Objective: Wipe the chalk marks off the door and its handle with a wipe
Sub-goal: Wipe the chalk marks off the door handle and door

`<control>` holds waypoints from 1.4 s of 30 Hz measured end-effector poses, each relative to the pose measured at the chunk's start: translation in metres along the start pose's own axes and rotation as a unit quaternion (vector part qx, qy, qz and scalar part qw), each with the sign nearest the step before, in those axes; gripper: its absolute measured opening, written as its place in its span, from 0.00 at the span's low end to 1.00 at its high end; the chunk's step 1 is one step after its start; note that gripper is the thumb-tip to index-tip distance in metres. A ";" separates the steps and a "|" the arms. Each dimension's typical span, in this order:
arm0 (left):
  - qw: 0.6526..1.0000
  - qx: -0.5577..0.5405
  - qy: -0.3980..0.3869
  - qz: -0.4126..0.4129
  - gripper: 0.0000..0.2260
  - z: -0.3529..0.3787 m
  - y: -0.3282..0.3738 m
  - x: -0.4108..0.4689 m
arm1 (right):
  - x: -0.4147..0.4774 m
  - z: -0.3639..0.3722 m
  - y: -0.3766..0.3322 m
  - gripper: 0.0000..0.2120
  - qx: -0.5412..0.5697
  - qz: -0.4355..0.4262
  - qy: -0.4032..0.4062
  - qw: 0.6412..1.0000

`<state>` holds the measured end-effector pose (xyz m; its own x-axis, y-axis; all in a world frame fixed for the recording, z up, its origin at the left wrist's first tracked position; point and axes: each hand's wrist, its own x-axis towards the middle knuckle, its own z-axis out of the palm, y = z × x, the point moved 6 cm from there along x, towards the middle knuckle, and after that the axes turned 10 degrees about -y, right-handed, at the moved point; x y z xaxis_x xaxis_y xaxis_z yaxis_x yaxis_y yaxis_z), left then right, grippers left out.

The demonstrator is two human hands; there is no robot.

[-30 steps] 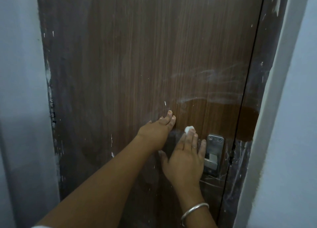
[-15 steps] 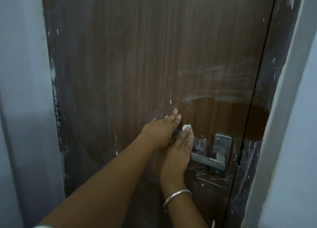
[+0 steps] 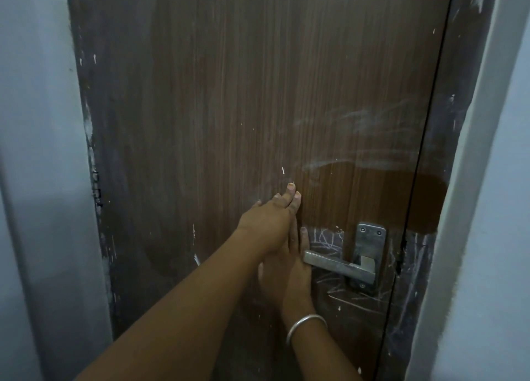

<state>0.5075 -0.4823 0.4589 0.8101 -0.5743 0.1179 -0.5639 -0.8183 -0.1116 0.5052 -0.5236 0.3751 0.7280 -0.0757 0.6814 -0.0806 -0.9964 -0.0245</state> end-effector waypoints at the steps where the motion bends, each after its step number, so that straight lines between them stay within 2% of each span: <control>1: 1.000 -0.001 0.001 0.000 0.31 0.000 0.000 0.000 | 0.002 0.005 -0.002 0.39 -0.030 -0.032 -0.019 0.999; 3: 1.000 -0.005 0.002 0.006 0.31 0.000 -0.001 0.001 | 0.002 0.011 0.004 0.40 -0.050 -0.044 -0.037 0.997; 6: 1.000 0.005 -0.006 0.008 0.31 0.001 0.000 0.002 | -0.002 0.013 0.017 0.41 -0.053 -0.003 -0.026 0.998; 11: 1.000 0.008 -0.003 0.006 0.32 0.002 0.000 0.004 | -0.013 0.008 0.041 0.41 -0.042 0.071 0.045 0.996; 17: 1.000 0.000 0.001 0.006 0.35 0.003 0.000 0.003 | -0.017 0.006 0.048 0.41 -0.089 0.076 0.072 0.990; 20: 1.000 -0.002 0.007 0.001 0.35 0.003 0.001 0.002 | -0.022 -0.001 0.060 0.42 -0.048 0.136 0.094 0.985; 23: 1.000 0.002 0.014 -0.003 0.34 0.003 0.003 0.002 | -0.022 -0.003 0.059 0.43 -0.019 0.154 0.095 0.983; 31: 1.000 -0.010 0.013 0.003 0.34 0.004 0.003 0.003 | -0.030 0.006 0.062 0.43 0.011 0.136 0.074 0.988; 36: 1.000 -0.017 0.001 0.008 0.36 0.003 0.001 0.003 | -0.029 0.004 0.059 0.46 0.030 0.132 0.072 0.988; 40: 1.000 -0.009 -0.001 0.013 0.35 0.002 0.001 0.003 | -0.027 0.010 0.042 0.45 0.005 0.055 0.031 0.998; 42: 1.000 -0.014 0.001 0.012 0.35 0.002 0.002 0.003 | -0.029 0.013 0.042 0.45 -0.006 0.046 0.019 0.999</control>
<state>0.5088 -0.4856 0.4571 0.7959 -0.5937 0.1183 -0.5873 -0.8047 -0.0871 0.4900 -0.5638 0.3447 0.6908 -0.1643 0.7042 -0.1535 -0.9850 -0.0792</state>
